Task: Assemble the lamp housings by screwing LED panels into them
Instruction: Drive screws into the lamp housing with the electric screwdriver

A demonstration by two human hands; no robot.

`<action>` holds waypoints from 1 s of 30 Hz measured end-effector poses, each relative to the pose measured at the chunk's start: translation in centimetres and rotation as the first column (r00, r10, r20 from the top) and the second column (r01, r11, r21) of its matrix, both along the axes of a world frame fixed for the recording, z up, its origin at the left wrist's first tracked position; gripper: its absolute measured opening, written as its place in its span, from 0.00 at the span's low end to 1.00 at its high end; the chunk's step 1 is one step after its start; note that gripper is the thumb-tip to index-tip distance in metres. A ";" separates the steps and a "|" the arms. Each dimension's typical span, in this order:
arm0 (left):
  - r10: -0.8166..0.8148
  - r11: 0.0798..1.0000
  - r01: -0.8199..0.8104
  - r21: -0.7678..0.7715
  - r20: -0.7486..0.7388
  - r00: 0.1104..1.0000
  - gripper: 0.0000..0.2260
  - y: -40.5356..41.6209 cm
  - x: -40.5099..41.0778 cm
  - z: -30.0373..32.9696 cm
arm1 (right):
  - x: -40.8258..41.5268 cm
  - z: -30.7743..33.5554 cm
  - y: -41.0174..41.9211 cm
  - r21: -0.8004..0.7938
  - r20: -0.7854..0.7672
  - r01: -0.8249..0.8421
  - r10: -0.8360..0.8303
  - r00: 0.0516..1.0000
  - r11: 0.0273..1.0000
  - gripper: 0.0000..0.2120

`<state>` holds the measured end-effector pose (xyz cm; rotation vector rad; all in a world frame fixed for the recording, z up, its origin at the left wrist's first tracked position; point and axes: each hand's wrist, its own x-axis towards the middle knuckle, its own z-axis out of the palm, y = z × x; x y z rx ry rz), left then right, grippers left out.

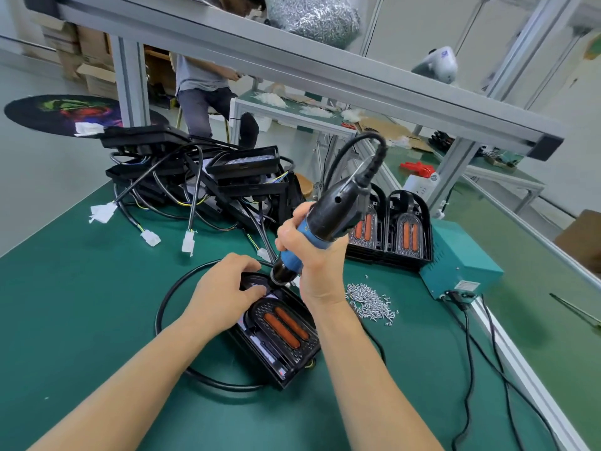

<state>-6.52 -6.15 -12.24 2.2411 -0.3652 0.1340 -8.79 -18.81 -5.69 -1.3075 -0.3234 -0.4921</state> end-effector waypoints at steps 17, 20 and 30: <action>0.077 0.987 -0.053 -0.149 0.164 0.984 0.11 0.5 -3.3 -1.8 | -2.9 1.3 -4.9 0.477 0.039 0.271 -0.328 0.944 0.836 0.15; 0.104 0.987 -0.083 -0.137 0.157 0.982 0.08 -0.2 -3.5 -1.6 | -4.4 2.3 -7.0 0.498 0.093 0.262 -0.351 0.932 0.827 0.15; -0.029 0.999 0.033 -0.013 0.221 0.975 0.04 -3.7 -2.2 3.1 | -8.3 3.0 -12.2 0.447 0.099 0.453 -0.545 0.832 0.772 0.12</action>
